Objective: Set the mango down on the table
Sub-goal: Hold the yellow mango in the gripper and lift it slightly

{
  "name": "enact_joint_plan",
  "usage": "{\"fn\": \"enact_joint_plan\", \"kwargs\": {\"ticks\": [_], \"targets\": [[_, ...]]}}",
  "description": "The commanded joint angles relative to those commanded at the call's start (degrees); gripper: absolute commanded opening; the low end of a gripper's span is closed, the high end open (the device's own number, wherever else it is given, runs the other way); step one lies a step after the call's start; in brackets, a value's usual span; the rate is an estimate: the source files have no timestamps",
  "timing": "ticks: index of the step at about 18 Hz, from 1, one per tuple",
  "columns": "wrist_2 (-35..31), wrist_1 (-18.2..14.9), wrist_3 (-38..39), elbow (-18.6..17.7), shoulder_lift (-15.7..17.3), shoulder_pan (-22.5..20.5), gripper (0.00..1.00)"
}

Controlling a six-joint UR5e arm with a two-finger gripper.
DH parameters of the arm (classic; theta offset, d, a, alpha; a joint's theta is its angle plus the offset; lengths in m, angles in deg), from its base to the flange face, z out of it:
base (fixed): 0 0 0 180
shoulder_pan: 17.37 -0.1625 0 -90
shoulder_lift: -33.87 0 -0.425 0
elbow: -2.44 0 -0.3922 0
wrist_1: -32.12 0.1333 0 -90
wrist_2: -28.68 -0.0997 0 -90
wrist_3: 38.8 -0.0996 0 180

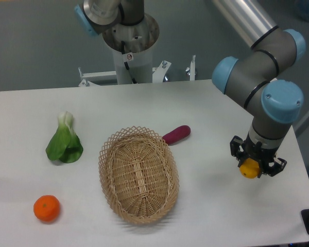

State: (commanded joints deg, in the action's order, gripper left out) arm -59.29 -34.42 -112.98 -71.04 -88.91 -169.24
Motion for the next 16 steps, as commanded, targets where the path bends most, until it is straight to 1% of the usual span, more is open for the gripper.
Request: {"fn": "enact_joint_plan", "kwargs": {"ticks": [11,12,14,16], "targets": [[0.4,0.2,0.1,-0.4,0.1,0.5,0.34],[0.2,0.2,0.3,-0.4,0.2,1.0,0.34],[-0.2,0.3,1.1,-1.0,0.4,3.5,0.34],[0.2,0.3,3.7,-1.2,1.1,5.6,0.33]]}}
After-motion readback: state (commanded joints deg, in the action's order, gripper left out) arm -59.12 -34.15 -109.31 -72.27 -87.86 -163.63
